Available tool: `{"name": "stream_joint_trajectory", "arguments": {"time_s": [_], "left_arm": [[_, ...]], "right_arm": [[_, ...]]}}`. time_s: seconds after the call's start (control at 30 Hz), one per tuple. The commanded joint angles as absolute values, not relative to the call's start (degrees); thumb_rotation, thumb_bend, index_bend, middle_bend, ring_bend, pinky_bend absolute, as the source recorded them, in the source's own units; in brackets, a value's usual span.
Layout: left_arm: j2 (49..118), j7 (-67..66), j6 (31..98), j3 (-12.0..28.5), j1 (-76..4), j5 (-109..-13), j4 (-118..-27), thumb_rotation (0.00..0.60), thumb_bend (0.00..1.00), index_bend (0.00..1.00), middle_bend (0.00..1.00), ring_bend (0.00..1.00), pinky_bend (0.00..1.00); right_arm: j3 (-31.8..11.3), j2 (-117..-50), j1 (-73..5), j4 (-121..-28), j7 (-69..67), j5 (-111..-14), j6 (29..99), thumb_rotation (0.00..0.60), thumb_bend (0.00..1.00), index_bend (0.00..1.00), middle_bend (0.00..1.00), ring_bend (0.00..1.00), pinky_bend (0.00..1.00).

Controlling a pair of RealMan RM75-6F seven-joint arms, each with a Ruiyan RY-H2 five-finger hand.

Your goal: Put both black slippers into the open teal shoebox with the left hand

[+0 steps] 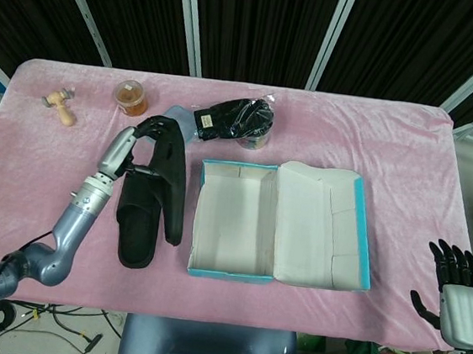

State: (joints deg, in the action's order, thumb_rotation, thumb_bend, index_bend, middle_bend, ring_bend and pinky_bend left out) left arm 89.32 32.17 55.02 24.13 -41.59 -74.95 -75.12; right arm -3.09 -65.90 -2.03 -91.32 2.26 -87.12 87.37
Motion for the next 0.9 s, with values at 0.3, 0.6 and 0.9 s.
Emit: {"name": "stream_joint_trajectory", "arguments": {"time_s": [0.3, 0.6, 0.9], "left_arm": [[103.5, 31.3, 55.6, 25.3, -52.1, -74.3, -66.2, 0.6, 0.0, 0.23, 0.46, 0.4, 0.33], [109.6, 34.6, 52.5, 25.2, -57.5, -74.1, -61.3, 0.6, 0.0, 0.22, 0.46, 0.4, 0.33], [116.3, 34.4, 58.1, 24.3, -60.6, -77.2, -50.7, 0.6, 0.0, 0.23, 0.46, 0.4, 0.33]], "right_arm": [[-3.0, -64.4, -1.6, -92.2, 1.6, -87.7, 88.4, 0.6, 0.2, 0.0, 0.04, 0.0, 0.04], [-2.9, -63.8, -1.0, -92.4, 1.0, -87.7, 89.1, 0.6, 0.2, 0.0, 0.04, 0.0, 0.04], [-2.9, -63.3, -0.1, -92.5, 0.4, -87.3, 89.9, 0.6, 0.2, 0.0, 0.04, 0.0, 0.04]]}}
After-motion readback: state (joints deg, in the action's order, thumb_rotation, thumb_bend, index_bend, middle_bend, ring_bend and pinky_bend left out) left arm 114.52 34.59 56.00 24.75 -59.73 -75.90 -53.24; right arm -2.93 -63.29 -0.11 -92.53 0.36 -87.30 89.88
